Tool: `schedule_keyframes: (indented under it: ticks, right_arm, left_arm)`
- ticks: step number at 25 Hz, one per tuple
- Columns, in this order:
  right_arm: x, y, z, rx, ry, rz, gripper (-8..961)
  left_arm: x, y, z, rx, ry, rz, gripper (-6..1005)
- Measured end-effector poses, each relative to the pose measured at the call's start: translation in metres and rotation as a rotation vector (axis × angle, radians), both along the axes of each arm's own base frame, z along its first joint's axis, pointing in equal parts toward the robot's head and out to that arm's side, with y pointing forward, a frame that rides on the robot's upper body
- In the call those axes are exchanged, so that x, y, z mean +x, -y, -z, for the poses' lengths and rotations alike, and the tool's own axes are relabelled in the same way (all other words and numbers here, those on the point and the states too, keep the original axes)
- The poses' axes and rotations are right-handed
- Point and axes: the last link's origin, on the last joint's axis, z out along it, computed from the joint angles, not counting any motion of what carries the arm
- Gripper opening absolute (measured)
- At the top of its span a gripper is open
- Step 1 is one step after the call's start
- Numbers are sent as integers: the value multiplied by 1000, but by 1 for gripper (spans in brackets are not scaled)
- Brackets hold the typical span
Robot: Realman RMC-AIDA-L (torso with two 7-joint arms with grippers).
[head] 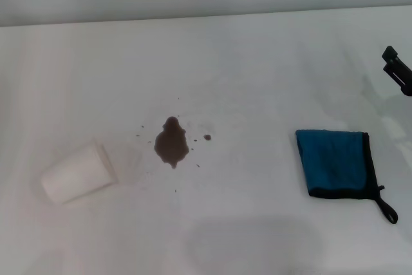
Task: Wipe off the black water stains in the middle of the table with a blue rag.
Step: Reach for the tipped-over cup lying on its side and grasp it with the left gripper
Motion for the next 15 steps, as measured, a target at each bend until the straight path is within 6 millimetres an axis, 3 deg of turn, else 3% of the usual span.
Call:
schedule_keyframes:
  ticks: [15]
  right_arm:
    - [0,2,0,-1,-1,-2,876]
  left_arm:
    - [0,0,0,-3,8,7,856]
